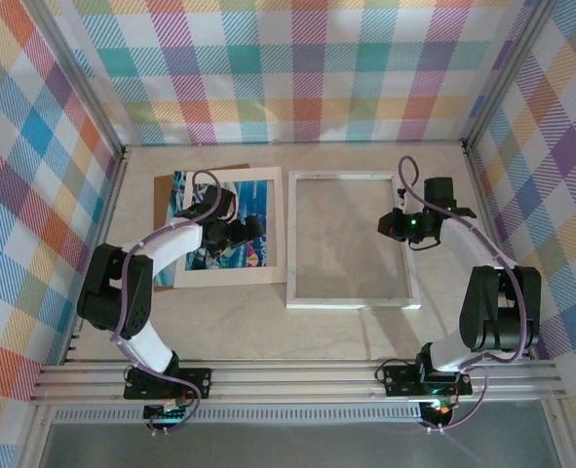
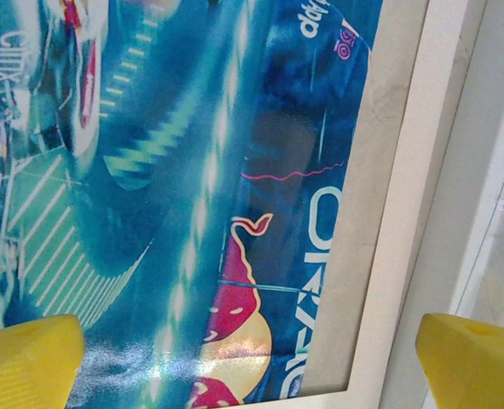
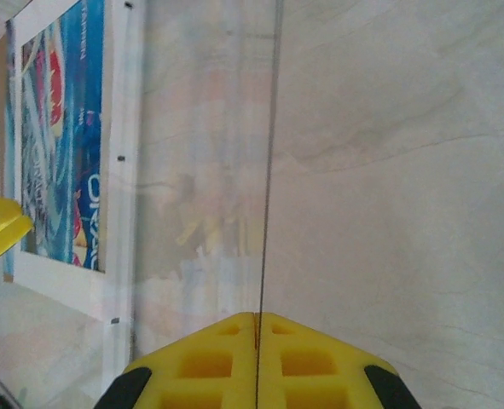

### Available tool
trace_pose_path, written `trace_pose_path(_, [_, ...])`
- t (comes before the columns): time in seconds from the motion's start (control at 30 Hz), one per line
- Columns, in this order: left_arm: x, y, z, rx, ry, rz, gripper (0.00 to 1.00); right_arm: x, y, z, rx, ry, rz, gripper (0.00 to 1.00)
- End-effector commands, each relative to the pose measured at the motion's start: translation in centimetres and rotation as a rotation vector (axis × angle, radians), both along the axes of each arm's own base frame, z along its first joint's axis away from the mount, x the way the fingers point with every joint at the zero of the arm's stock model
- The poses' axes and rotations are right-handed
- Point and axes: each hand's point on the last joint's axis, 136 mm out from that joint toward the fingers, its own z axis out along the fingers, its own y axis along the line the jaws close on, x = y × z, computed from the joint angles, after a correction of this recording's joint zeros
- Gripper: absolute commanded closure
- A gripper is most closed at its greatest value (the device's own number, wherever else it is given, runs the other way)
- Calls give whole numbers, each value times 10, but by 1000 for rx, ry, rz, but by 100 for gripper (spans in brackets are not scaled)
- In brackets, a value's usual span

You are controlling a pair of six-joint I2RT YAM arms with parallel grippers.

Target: Put the photo into the frame

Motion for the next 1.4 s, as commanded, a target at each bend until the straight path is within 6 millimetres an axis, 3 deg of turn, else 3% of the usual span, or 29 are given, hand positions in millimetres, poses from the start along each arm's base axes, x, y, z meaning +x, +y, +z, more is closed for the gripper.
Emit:
trace_pose_path(0.0, [9, -5, 12, -5, -41, -10, 0, -4, 21, 47, 111, -164, 101, 100])
trace_pose_path(0.27, [21, 23, 31, -32, -108, 94, 0, -14, 48, 146, 298, -294, 178, 100])
trace_pose_path(0.4, [23, 38, 40, -62, -132, 144, 0, -13, 77, 182, 353, -317, 248, 100])
trace_pose_path(0.63, [17, 67, 37, -106, -140, 238, 0, -10, 135, 218, 438, -305, 369, 100])
trace_pose_path(0.77, [11, 76, 29, -126, -124, 269, 0, -8, 158, 228, 469, -293, 418, 100])
trace_pose_path(0.9, [9, 79, 28, -116, -128, 271, 0, 0, 165, 213, 477, -243, 430, 100])
trace_pose_path(1.13, [6, 84, 35, -84, -149, 264, 0, 15, 135, 129, 401, -74, 310, 100])
trace_pose_path(1.37, [5, 83, 36, -87, -147, 252, 0, 20, 113, 64, 380, 68, 237, 100])
